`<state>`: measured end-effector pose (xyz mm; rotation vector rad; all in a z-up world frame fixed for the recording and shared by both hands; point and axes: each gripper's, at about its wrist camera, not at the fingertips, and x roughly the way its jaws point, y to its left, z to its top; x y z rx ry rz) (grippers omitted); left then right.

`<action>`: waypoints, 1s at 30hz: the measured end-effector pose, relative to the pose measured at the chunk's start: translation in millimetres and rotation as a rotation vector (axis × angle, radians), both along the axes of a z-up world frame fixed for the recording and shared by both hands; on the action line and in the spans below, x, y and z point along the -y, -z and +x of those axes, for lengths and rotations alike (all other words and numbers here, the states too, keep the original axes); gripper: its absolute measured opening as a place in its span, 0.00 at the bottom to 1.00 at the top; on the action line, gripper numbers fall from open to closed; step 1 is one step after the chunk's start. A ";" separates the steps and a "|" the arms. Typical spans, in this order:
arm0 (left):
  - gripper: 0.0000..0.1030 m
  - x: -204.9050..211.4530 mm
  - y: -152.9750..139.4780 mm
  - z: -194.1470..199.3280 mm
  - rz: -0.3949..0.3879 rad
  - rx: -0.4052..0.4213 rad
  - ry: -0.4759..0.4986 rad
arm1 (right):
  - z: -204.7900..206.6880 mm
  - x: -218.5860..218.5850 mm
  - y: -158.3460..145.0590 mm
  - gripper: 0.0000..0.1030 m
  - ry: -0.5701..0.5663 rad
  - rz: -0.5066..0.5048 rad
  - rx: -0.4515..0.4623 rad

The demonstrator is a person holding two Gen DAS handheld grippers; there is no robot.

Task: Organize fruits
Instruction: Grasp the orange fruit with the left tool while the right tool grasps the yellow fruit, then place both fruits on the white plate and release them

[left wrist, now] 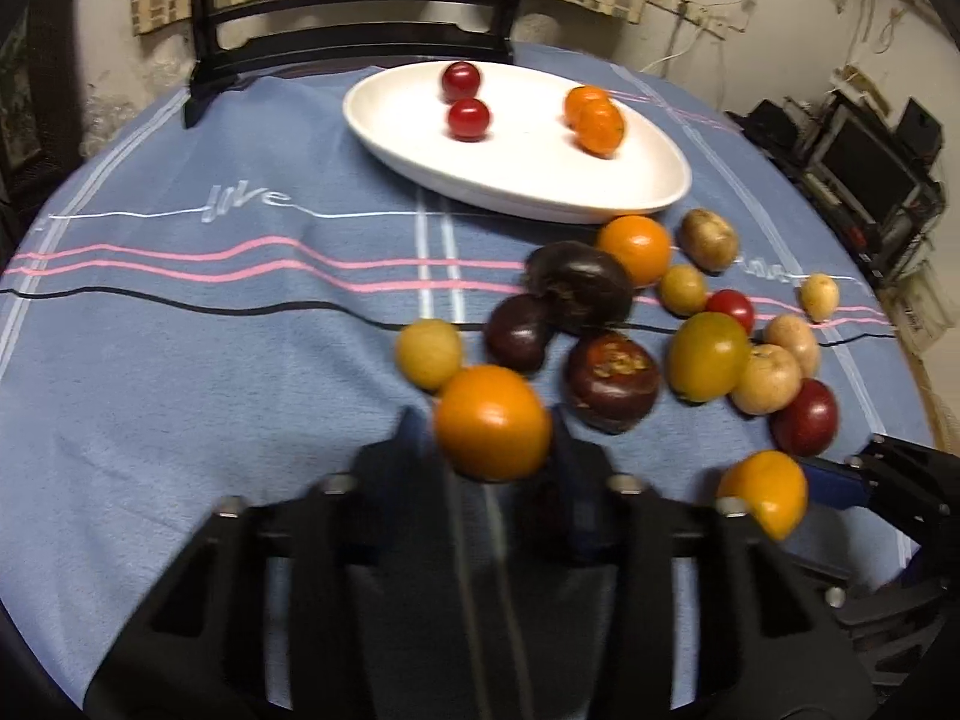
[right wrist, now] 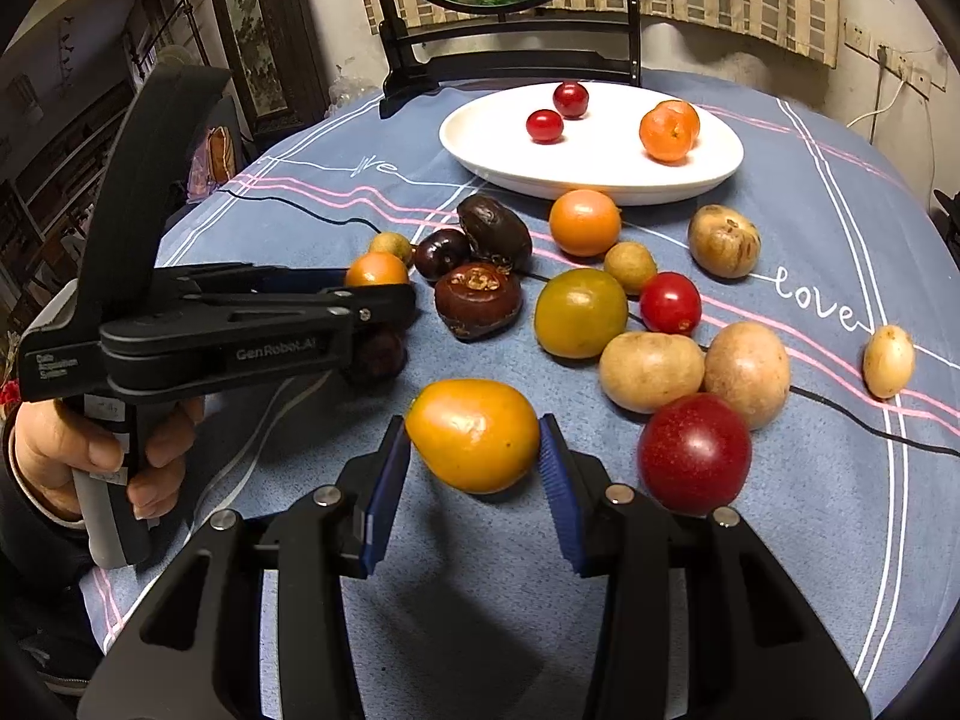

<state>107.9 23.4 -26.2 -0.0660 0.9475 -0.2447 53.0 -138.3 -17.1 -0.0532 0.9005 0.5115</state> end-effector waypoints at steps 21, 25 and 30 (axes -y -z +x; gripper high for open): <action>0.36 8.6 -59.7 -21.2 0.036 0.167 0.053 | -4.5 31.6 -34.8 0.43 0.092 0.142 0.118; 0.36 7.5 -77.8 -7.7 0.039 0.184 0.056 | -2.8 43.3 -55.6 0.43 0.143 0.172 0.153; 0.36 12.8 -92.0 19.2 0.067 0.208 0.059 | 23.7 49.5 -82.4 0.43 0.180 0.105 0.198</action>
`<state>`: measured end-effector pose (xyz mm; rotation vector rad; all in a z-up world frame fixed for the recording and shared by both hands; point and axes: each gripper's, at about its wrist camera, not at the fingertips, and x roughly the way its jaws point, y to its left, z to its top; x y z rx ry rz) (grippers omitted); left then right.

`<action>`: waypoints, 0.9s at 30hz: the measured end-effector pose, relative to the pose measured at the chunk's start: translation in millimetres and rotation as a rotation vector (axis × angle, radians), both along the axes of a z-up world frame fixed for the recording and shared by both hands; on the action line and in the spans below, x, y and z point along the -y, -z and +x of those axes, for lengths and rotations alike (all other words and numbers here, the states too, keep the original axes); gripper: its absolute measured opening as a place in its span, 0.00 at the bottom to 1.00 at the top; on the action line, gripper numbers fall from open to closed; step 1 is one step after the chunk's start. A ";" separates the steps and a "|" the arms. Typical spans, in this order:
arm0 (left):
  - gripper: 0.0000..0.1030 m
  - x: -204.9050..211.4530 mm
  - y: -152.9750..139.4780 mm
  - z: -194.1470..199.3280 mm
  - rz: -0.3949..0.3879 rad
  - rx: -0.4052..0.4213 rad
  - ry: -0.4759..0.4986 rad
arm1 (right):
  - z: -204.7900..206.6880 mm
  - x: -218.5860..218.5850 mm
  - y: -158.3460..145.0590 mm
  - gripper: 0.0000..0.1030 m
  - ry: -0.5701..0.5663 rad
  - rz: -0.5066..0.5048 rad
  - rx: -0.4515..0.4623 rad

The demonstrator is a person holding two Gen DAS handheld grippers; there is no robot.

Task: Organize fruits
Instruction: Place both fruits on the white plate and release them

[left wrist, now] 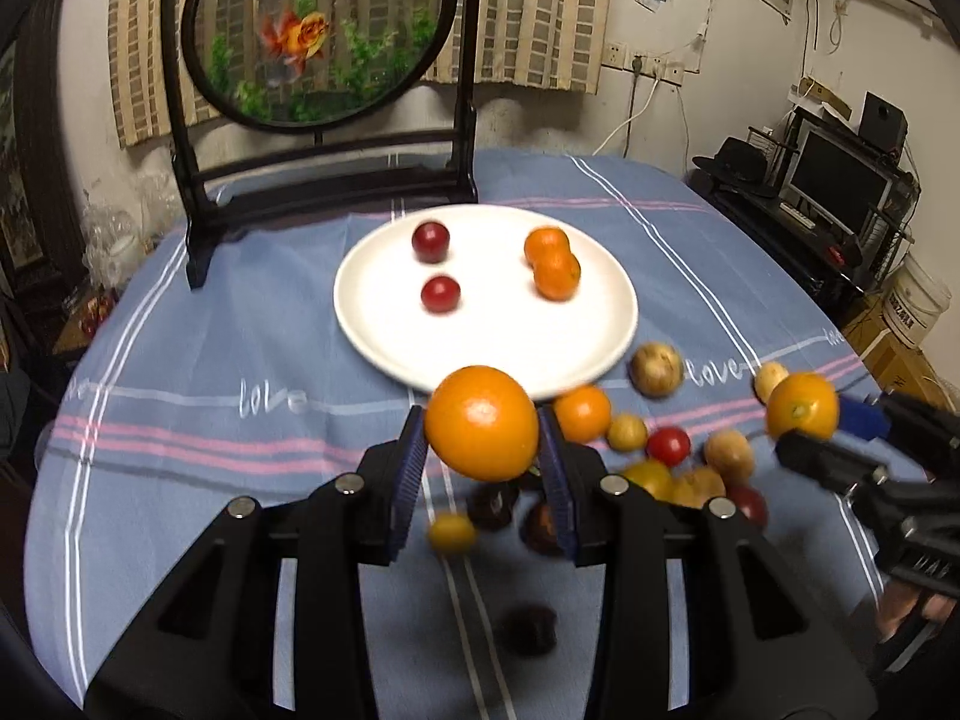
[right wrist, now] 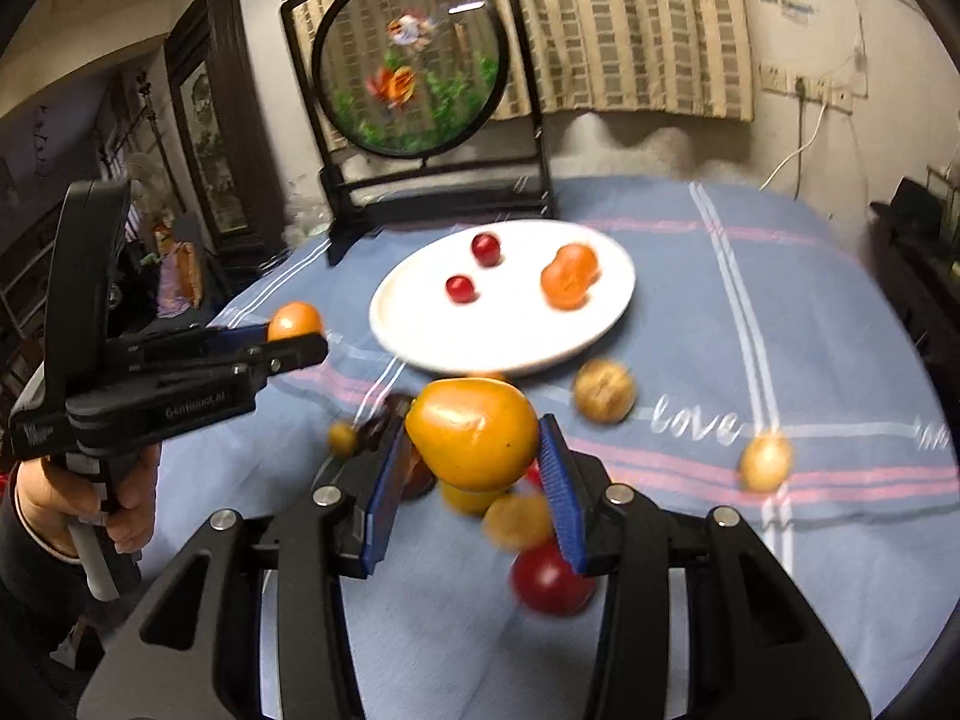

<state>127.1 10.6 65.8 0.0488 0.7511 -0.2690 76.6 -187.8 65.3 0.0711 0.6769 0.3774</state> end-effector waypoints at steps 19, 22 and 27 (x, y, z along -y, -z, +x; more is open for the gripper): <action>0.37 6.5 59.8 146.1 0.034 -0.193 -0.098 | 158.4 -45.2 55.5 0.44 -0.010 -0.183 -0.207; 0.47 5.0 59.8 144.5 0.076 -0.155 -0.128 | 163.3 -45.5 59.7 0.52 0.017 -0.206 -0.210; 0.66 6.9 42.1 124.7 0.090 -0.089 -0.118 | 148.2 -27.5 43.1 0.62 0.042 -0.144 -0.158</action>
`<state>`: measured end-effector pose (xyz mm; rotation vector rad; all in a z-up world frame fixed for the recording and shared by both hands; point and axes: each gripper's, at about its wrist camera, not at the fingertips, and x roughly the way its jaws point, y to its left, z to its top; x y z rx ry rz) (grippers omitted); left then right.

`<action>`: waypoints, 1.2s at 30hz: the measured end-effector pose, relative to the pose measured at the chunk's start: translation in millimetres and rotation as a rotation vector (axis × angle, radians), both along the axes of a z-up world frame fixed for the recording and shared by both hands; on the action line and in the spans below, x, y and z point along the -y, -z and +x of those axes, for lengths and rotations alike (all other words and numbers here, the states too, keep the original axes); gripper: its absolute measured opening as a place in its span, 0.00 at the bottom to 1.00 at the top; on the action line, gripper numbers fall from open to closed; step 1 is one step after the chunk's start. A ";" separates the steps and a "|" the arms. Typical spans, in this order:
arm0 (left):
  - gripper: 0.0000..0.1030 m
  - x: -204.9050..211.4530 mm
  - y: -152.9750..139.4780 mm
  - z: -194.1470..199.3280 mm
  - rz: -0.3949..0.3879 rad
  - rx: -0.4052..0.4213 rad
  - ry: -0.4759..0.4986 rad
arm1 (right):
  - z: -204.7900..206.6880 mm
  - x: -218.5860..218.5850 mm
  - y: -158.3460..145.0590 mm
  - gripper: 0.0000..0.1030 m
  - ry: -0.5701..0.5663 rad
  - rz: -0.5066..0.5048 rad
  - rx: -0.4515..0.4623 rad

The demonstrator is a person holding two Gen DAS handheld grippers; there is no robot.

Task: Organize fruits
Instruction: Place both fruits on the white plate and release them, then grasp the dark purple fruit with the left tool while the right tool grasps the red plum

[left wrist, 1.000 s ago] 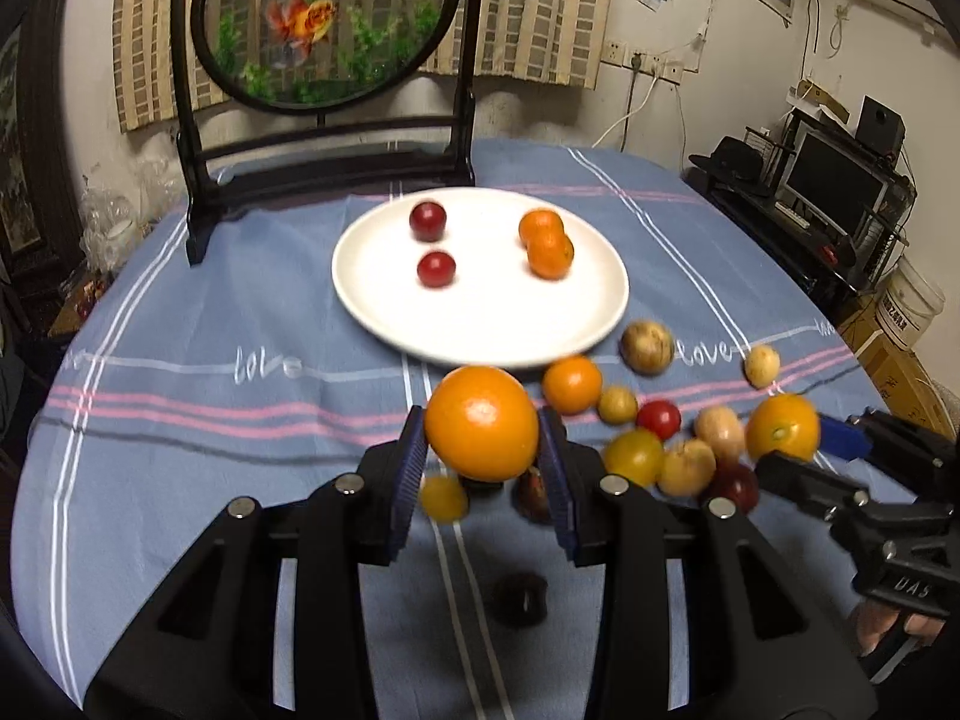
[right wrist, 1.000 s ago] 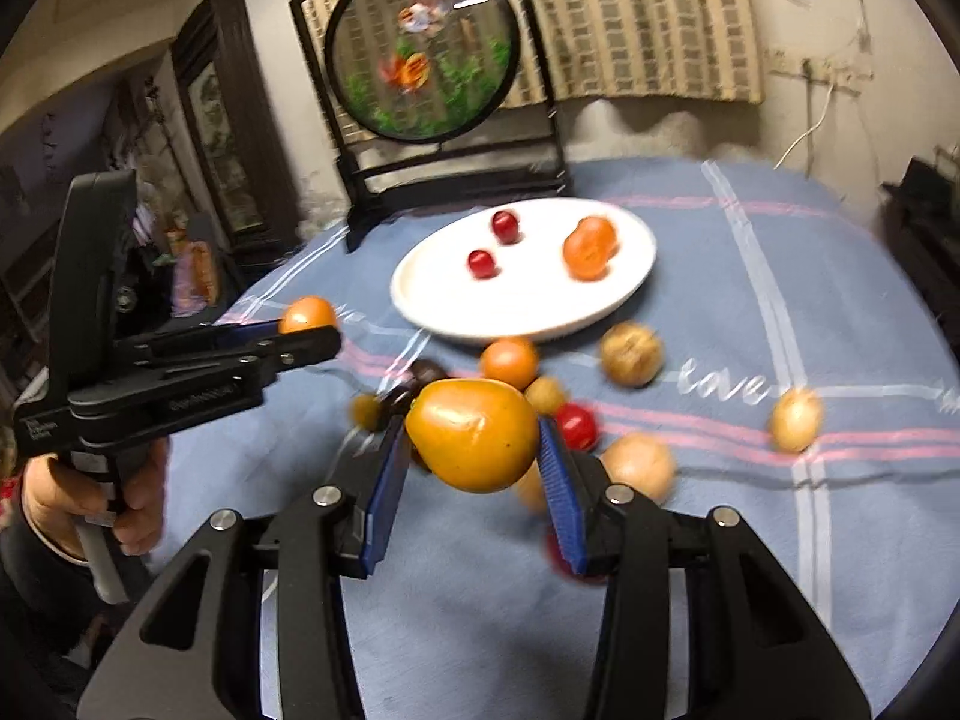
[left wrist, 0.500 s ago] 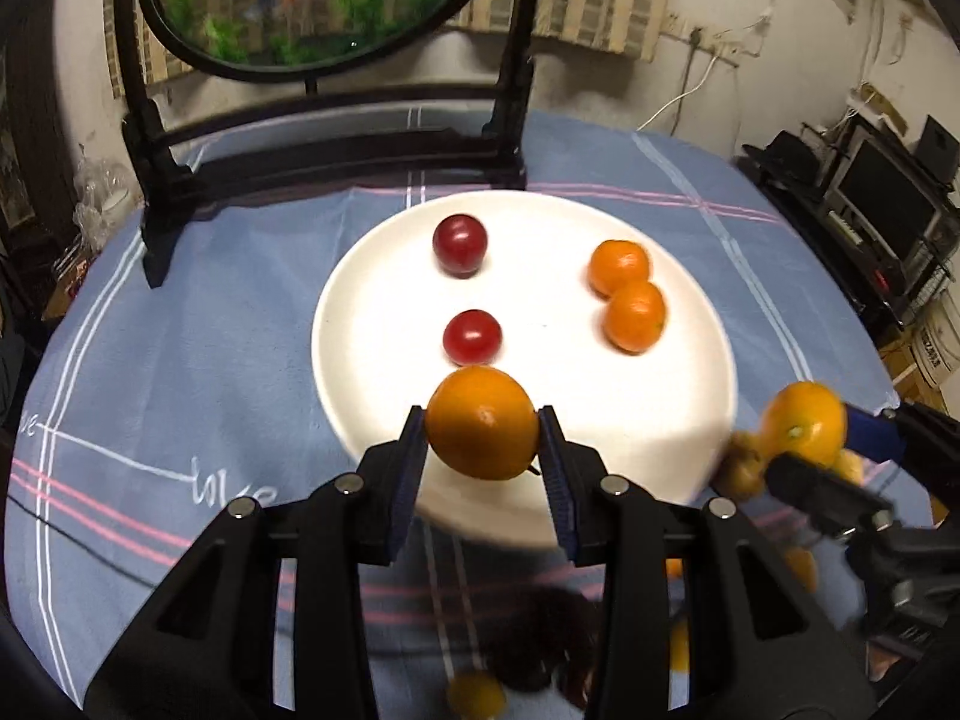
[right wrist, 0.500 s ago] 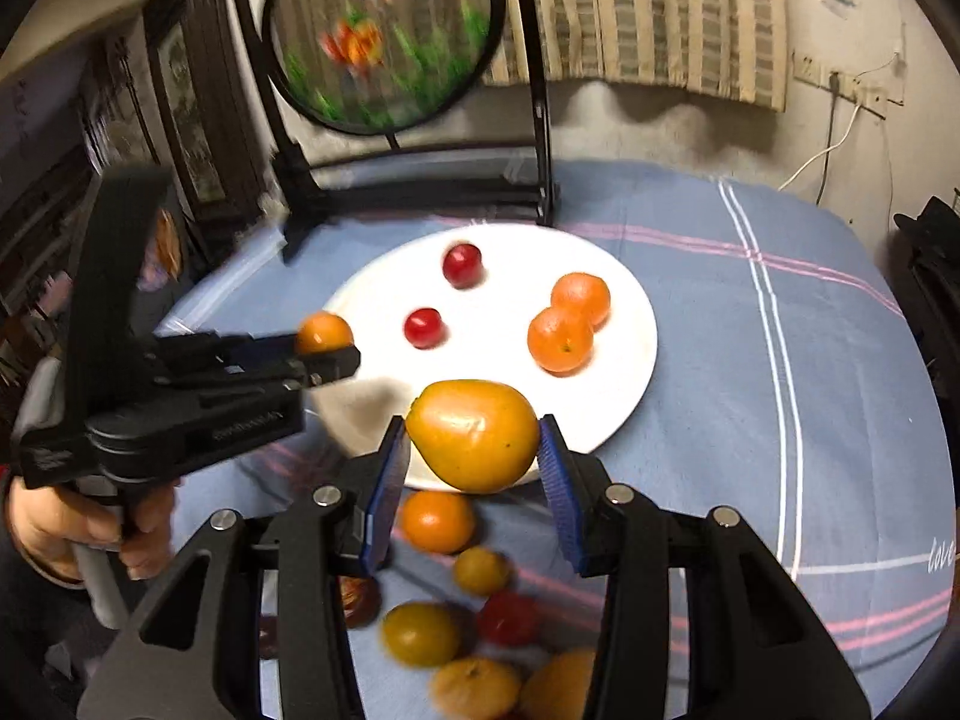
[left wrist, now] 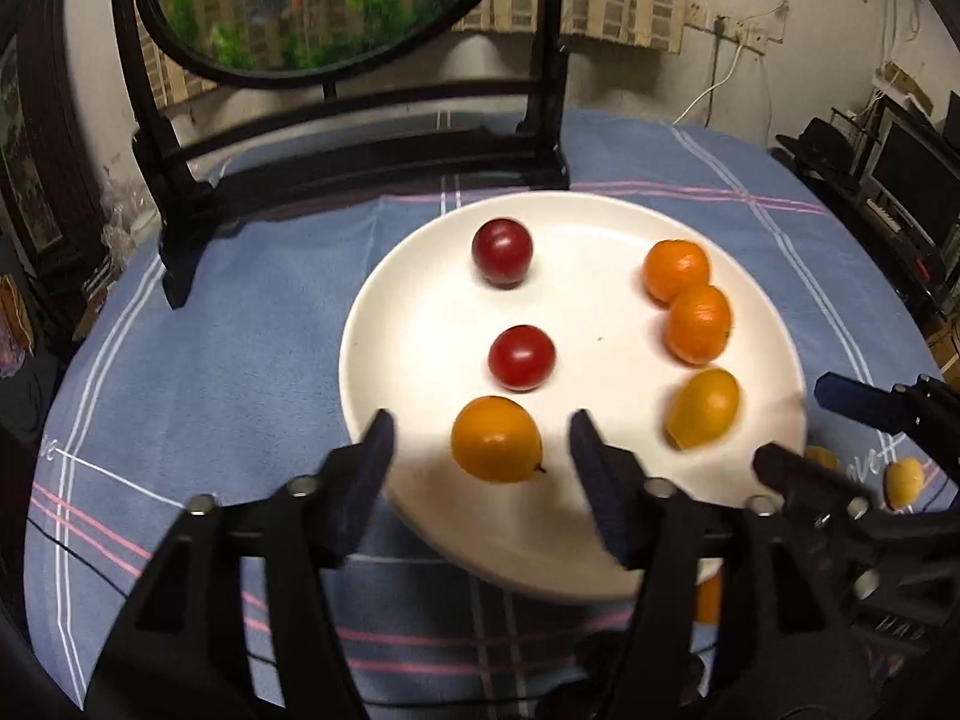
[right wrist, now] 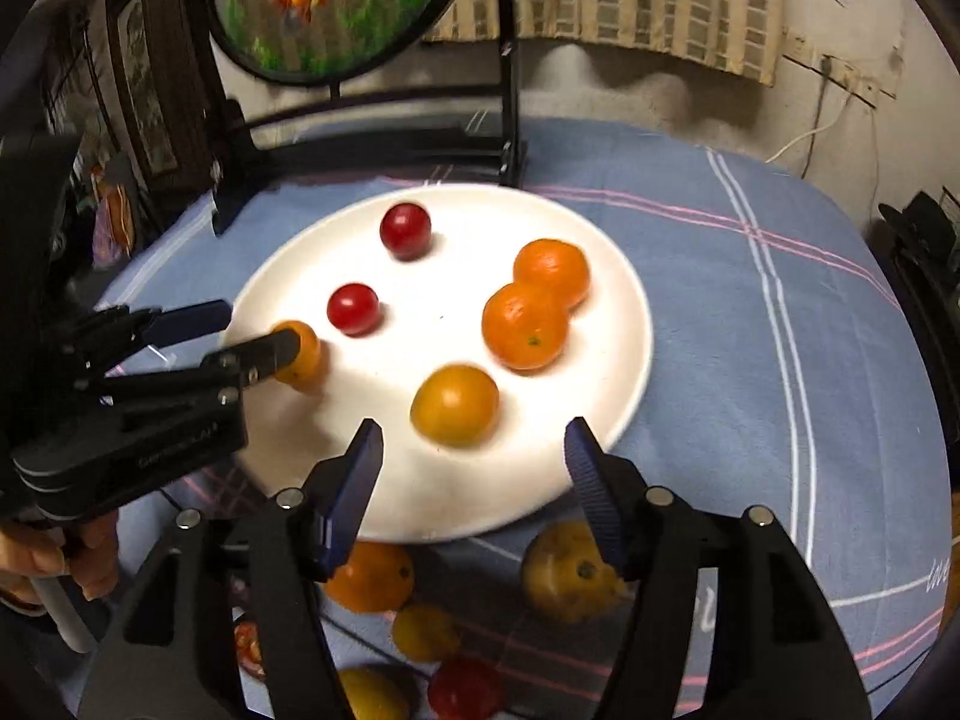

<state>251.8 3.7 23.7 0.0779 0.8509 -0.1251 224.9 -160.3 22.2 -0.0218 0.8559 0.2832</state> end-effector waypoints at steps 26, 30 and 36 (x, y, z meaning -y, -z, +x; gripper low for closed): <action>0.82 -4.8 13.2 -149.9 -0.022 0.060 0.098 | -170.0 35.6 -1.6 0.66 0.057 0.073 0.171; 0.82 -6.4 20.7 -148.3 -0.015 0.032 0.116 | -174.7 31.4 6.7 0.66 0.046 0.040 0.192; 0.83 -13.4 26.6 -149.3 -0.136 -0.058 0.092 | -165.0 63.9 9.7 0.66 0.179 0.135 0.137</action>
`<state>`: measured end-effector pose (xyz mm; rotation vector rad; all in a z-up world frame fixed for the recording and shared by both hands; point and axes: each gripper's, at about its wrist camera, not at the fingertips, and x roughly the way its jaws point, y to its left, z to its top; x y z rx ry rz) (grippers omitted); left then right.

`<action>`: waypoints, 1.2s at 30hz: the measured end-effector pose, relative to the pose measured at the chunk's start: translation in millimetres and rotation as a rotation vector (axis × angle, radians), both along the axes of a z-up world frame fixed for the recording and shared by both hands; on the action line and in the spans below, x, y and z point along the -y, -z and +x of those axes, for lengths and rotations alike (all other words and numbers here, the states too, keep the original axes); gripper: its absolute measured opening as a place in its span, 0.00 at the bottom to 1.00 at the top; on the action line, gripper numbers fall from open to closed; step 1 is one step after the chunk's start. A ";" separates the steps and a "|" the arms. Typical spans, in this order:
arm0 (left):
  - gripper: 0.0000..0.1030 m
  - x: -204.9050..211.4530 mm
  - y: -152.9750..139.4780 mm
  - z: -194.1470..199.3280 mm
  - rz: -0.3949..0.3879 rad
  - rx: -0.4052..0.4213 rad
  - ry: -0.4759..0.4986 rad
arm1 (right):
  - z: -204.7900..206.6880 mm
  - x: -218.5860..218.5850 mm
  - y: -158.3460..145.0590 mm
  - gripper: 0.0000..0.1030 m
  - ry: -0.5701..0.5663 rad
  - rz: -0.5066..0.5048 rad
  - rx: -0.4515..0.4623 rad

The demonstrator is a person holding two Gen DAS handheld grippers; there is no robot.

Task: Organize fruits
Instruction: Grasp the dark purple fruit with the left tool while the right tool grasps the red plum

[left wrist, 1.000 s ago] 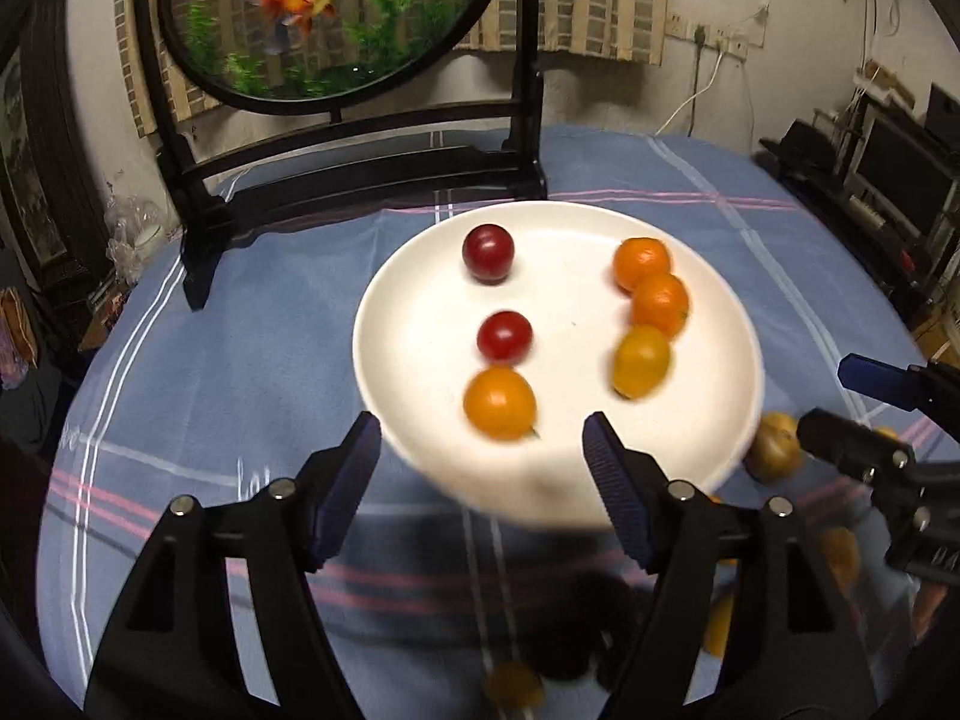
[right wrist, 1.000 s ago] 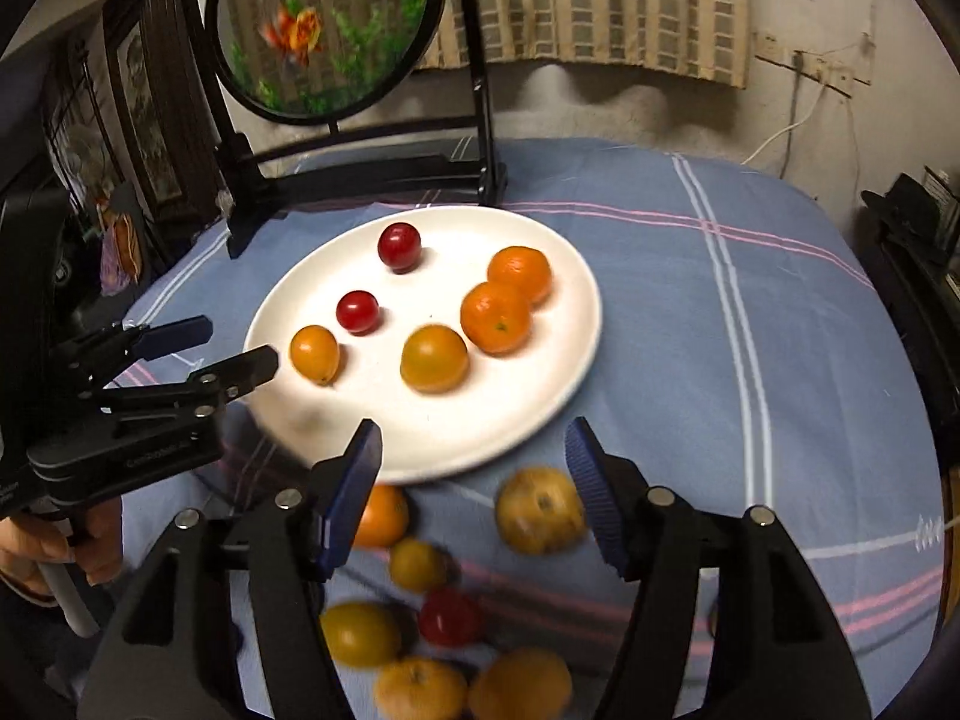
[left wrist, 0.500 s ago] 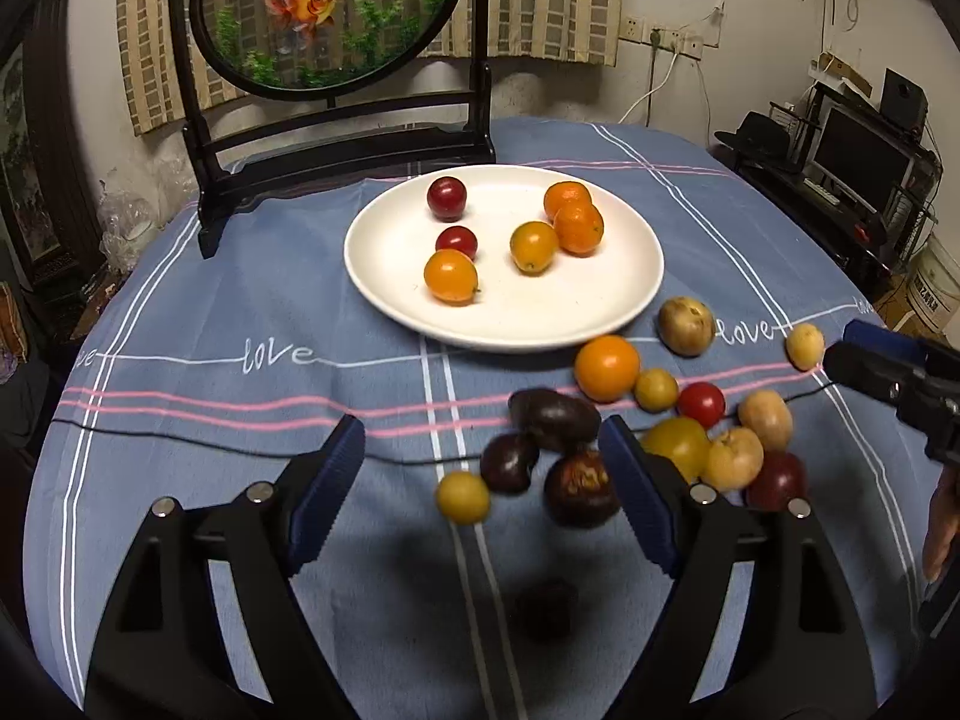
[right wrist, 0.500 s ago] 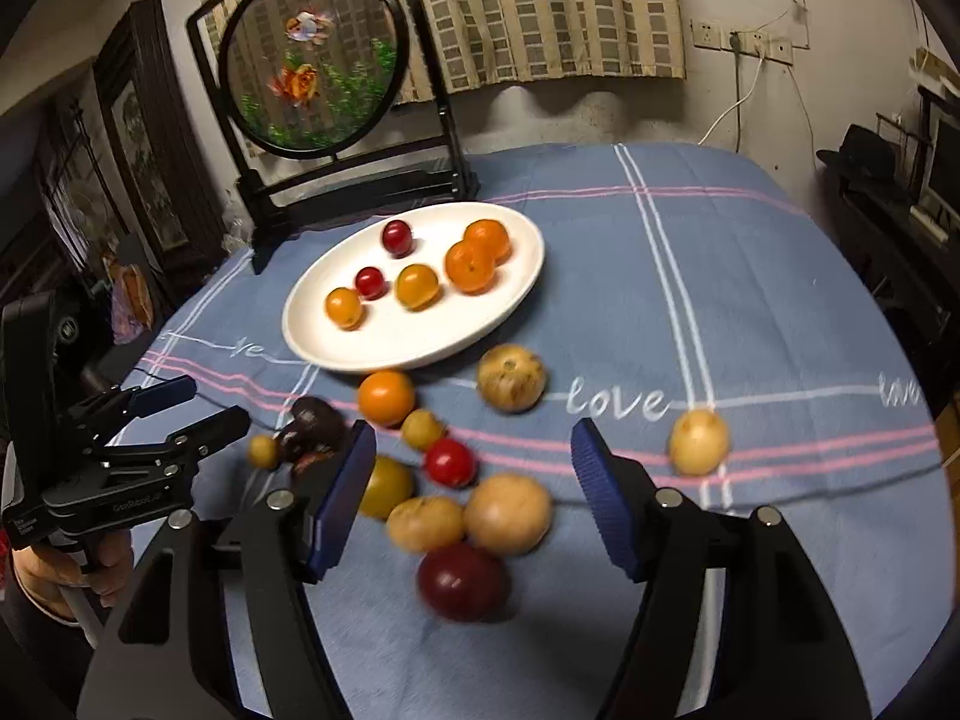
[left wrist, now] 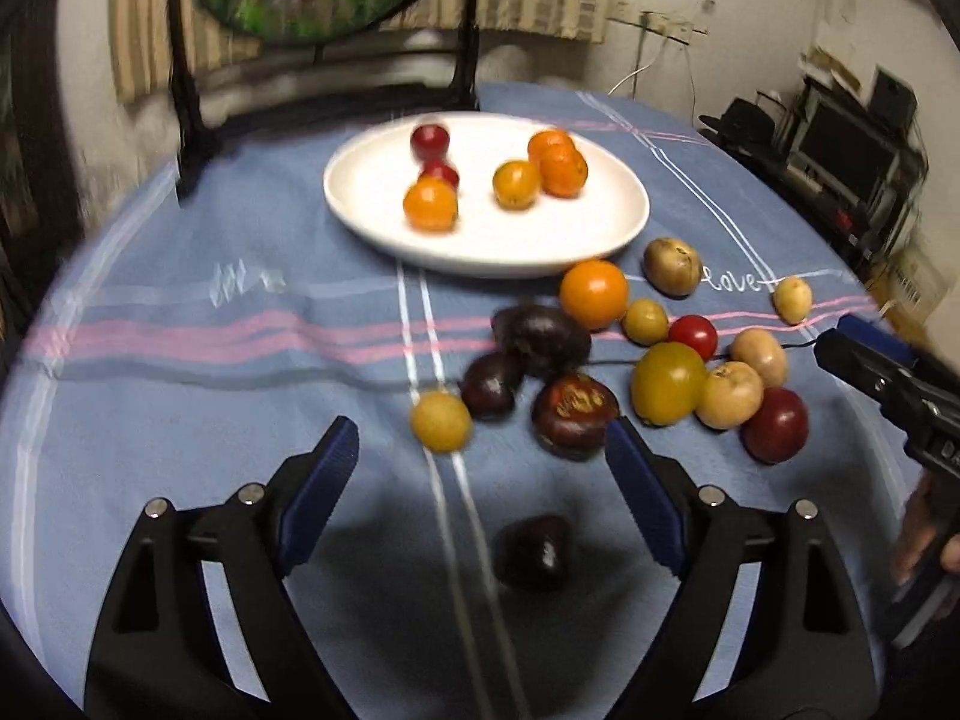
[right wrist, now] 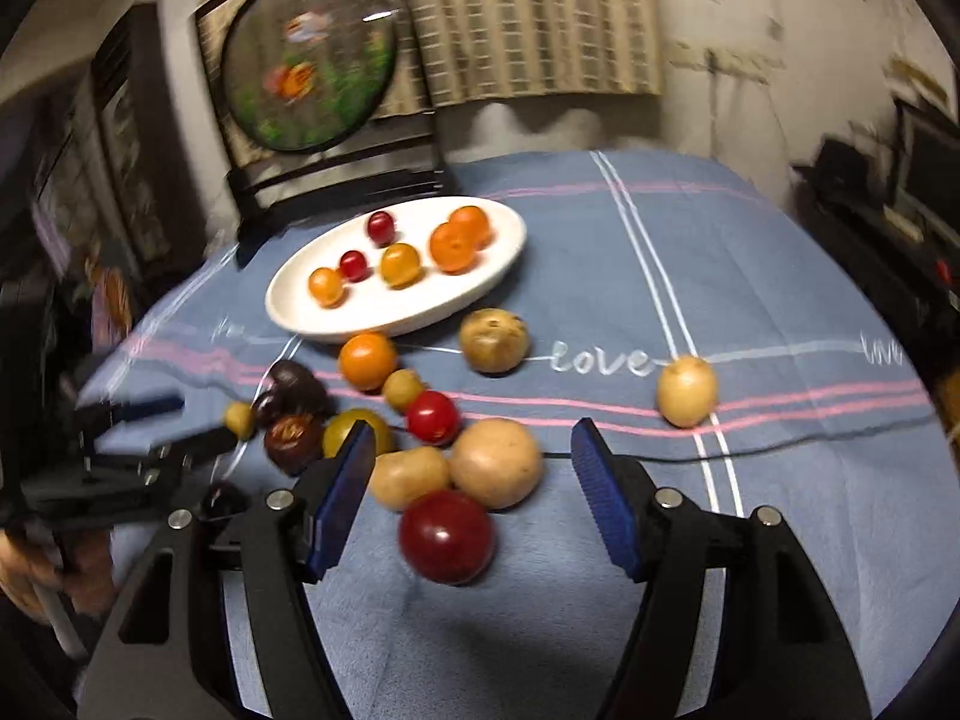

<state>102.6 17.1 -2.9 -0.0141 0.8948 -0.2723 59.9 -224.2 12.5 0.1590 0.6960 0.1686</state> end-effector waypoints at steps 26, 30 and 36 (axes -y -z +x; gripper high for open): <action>0.27 27.0 21.8 -26.8 0.151 -0.010 0.060 | -0.5 -26.6 16.2 0.71 -0.126 -0.181 -0.124; 0.27 26.2 20.6 -26.2 0.138 -0.013 0.060 | 1.4 -36.5 25.7 0.71 -0.163 -0.215 -0.165; 0.27 25.3 21.0 -25.0 0.130 -0.019 0.061 | 7.6 -36.6 39.3 0.56 -0.136 -0.226 -0.205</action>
